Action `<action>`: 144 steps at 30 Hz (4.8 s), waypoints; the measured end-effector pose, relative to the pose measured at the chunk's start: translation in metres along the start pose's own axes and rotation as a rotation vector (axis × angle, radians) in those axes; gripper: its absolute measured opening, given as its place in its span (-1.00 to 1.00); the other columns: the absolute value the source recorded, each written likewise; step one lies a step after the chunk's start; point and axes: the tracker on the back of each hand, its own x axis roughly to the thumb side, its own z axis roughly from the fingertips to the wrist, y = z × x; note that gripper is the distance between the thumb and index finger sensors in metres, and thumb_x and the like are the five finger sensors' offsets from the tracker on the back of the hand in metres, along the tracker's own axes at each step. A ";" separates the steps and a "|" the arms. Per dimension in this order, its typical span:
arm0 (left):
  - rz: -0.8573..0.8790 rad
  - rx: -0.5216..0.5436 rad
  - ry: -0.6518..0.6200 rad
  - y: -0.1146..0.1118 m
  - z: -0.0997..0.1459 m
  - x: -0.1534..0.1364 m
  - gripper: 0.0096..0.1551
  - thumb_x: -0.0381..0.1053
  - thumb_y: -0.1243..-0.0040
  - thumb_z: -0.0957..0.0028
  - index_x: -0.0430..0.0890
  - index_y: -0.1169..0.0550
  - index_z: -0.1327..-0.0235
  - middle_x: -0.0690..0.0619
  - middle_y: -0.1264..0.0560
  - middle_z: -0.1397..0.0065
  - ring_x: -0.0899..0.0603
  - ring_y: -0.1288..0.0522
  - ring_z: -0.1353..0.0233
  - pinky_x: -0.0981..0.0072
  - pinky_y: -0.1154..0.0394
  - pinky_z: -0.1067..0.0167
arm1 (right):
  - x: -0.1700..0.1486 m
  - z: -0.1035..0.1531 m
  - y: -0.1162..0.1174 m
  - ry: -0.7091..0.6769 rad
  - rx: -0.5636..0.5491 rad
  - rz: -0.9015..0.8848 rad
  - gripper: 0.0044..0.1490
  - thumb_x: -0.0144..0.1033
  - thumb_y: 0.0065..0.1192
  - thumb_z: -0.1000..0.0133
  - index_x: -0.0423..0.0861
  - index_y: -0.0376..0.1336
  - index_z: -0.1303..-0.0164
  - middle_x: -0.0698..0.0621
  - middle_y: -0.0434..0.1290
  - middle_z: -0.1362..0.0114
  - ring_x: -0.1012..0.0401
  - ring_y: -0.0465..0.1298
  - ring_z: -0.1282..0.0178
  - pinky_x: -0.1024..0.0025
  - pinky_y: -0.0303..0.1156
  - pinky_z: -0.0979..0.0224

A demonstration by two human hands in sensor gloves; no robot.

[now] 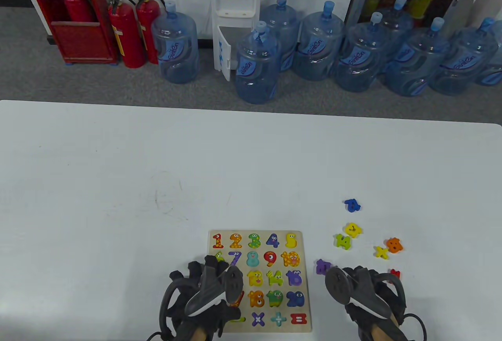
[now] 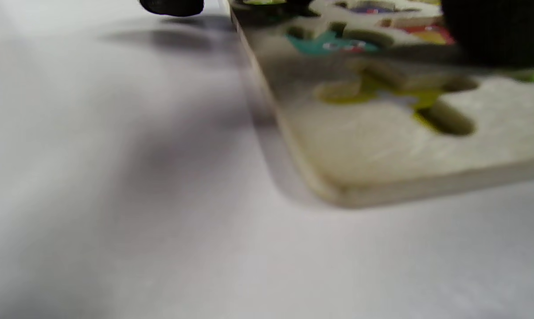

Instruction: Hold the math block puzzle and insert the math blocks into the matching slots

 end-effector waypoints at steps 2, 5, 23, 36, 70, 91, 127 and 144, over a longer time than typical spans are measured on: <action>0.034 0.043 0.005 0.001 0.002 -0.003 0.27 0.43 -0.24 0.42 0.01 -0.02 -0.53 -0.05 0.15 -0.64 -0.50 0.02 -0.66 -0.71 -0.03 -0.36 | 0.002 0.003 -0.001 -0.014 0.015 0.005 -0.27 -0.32 0.32 0.25 0.04 0.30 -0.23 0.02 0.45 -0.33 0.11 0.54 -0.23 0.14 0.46 -0.28; -0.020 0.059 0.028 0.002 0.003 -0.005 0.27 0.44 -0.24 0.43 0.02 -0.03 -0.54 -0.05 0.13 -0.64 -0.49 0.00 -0.66 -0.71 -0.04 -0.36 | 0.006 0.002 0.003 -0.022 0.055 0.010 -0.11 -0.18 0.43 0.33 0.00 0.26 -0.29 -0.02 0.40 -0.38 0.07 0.51 -0.27 0.12 0.45 -0.29; 0.043 0.074 0.031 0.002 0.004 -0.018 0.24 0.44 -0.20 0.42 0.02 -0.05 -0.53 -0.06 0.10 -0.63 -0.46 -0.04 -0.66 -0.69 -0.04 -0.36 | 0.017 0.002 0.004 0.079 0.132 0.088 -0.04 0.01 0.29 0.34 -0.06 0.23 -0.32 -0.12 0.40 -0.34 0.09 0.59 -0.09 0.20 0.52 -0.14; 0.060 0.098 0.032 -0.001 0.010 -0.017 0.24 0.43 -0.20 0.42 0.00 -0.04 -0.51 -0.07 0.09 -0.62 -0.43 -0.08 -0.65 -0.68 -0.05 -0.36 | 0.015 -0.002 0.012 0.055 0.140 0.083 -0.13 -0.14 0.33 0.31 0.03 0.21 -0.29 -0.14 0.34 -0.34 0.21 0.60 0.06 0.28 0.53 -0.06; 0.091 0.095 0.018 -0.004 0.010 -0.019 0.26 0.43 -0.18 0.41 -0.01 0.02 -0.51 -0.08 0.09 -0.61 -0.41 -0.10 -0.65 -0.66 -0.05 -0.37 | 0.023 0.004 -0.001 -0.053 -0.039 -0.004 -0.19 -0.23 0.44 0.36 0.03 0.33 -0.20 0.03 0.45 -0.29 0.17 0.58 -0.05 0.21 0.49 -0.22; 0.098 0.076 -0.004 -0.001 0.008 -0.017 0.25 0.42 -0.19 0.39 -0.01 0.02 -0.52 -0.08 0.10 -0.62 -0.42 -0.08 -0.65 -0.61 -0.08 -0.40 | 0.097 0.005 -0.009 -0.252 -0.079 0.070 -0.20 -0.21 0.43 0.35 0.04 0.33 -0.20 0.03 0.45 -0.30 0.16 0.59 -0.07 0.19 0.49 -0.23; 0.097 0.081 -0.004 -0.001 0.008 -0.017 0.25 0.42 -0.18 0.38 -0.01 0.03 -0.52 -0.08 0.11 -0.62 -0.42 -0.07 -0.65 -0.59 -0.08 -0.41 | 0.012 -0.029 0.012 0.109 0.086 0.016 0.01 -0.27 0.15 0.16 0.10 -0.21 -0.46 0.01 -0.19 -0.60 -0.04 0.20 -0.53 0.13 0.30 -0.43; 0.106 0.085 -0.022 -0.002 0.010 -0.016 0.24 0.42 -0.18 0.39 -0.02 0.02 -0.51 -0.09 0.11 -0.61 -0.42 -0.07 -0.64 -0.59 -0.09 -0.40 | 0.034 -0.013 -0.001 0.008 -0.023 0.090 -0.22 -0.38 0.42 0.33 0.16 0.30 -0.17 0.11 0.39 -0.36 0.14 0.51 -0.25 0.19 0.44 -0.33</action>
